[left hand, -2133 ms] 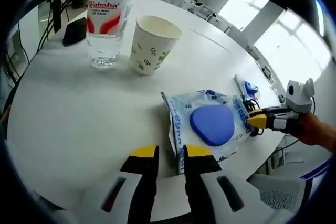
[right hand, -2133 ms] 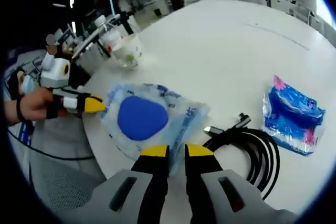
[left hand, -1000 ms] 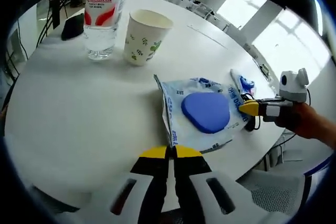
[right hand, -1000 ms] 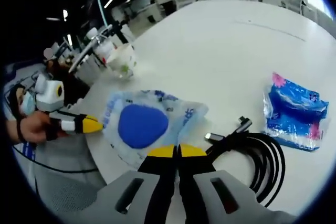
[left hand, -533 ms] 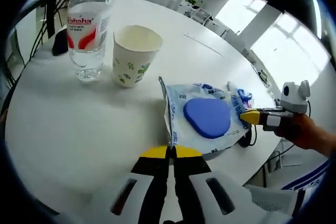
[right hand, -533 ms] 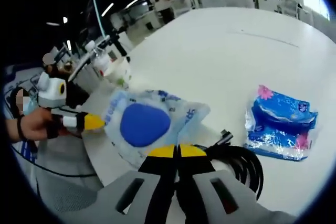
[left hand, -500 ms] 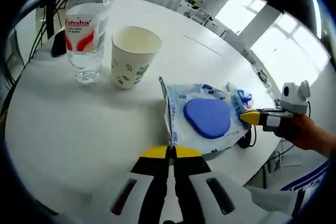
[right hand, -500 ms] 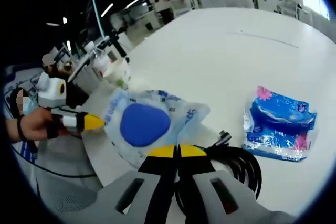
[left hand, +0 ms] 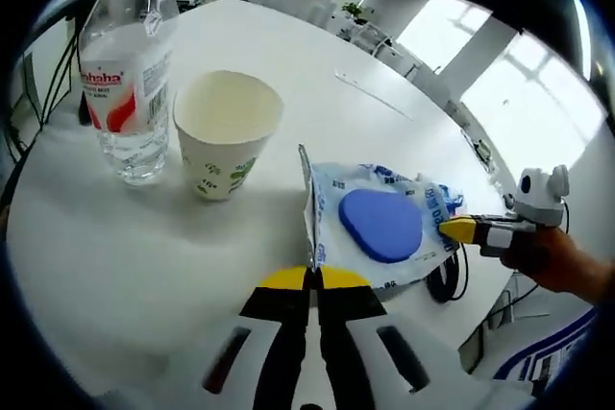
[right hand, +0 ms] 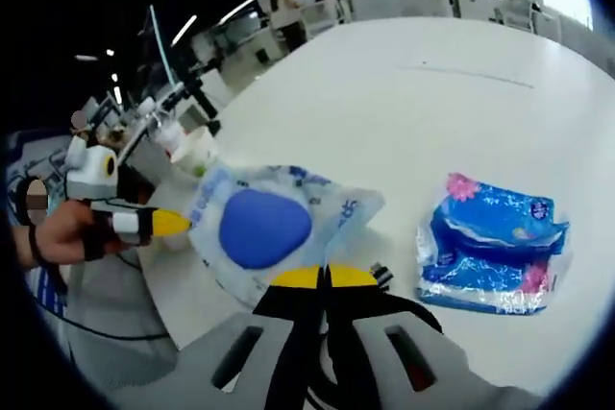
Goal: Arrange the tabletop items into an orderly group along one side of the table until the central work area is clear of visible clutter.
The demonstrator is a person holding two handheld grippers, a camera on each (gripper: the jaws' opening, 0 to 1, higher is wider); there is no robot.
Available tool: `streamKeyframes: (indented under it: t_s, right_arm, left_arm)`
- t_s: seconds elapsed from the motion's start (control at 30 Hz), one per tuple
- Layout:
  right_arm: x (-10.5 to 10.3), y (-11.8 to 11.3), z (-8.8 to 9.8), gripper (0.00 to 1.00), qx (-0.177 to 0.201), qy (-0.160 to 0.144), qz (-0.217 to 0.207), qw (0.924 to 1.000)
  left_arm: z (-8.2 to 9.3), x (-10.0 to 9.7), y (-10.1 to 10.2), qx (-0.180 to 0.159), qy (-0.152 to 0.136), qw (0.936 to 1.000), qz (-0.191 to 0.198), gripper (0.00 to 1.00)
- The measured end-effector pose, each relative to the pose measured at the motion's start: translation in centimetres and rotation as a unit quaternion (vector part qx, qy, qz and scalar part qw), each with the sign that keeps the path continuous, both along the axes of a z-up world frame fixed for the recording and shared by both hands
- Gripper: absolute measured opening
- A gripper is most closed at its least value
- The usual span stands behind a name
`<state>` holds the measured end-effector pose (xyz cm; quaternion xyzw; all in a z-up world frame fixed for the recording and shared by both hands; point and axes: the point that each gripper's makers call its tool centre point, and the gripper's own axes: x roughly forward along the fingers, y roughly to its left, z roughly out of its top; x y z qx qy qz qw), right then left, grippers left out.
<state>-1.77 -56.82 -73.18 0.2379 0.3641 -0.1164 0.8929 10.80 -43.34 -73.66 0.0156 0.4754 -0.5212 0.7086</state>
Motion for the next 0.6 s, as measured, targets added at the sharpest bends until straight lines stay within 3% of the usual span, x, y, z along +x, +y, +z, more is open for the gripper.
streamKeyframes:
  t_s: [0.37, 0.6]
  right_arm:
    - [2.0, -1.5, 0.0, 0.00, 0.001, -0.005, -0.002, 1.0000]
    - [2.7, -2.2, -0.3, 0.00, 0.010, -0.006, -0.010, 0.9999]
  left_arm:
    - [0.7, 2.1, -1.6, -0.007, 0.004, 0.9988, 0.049, 0.00]
    - [0.7, 2.6, -2.1, -0.005, 0.006, 0.9981, 0.062, 0.00]
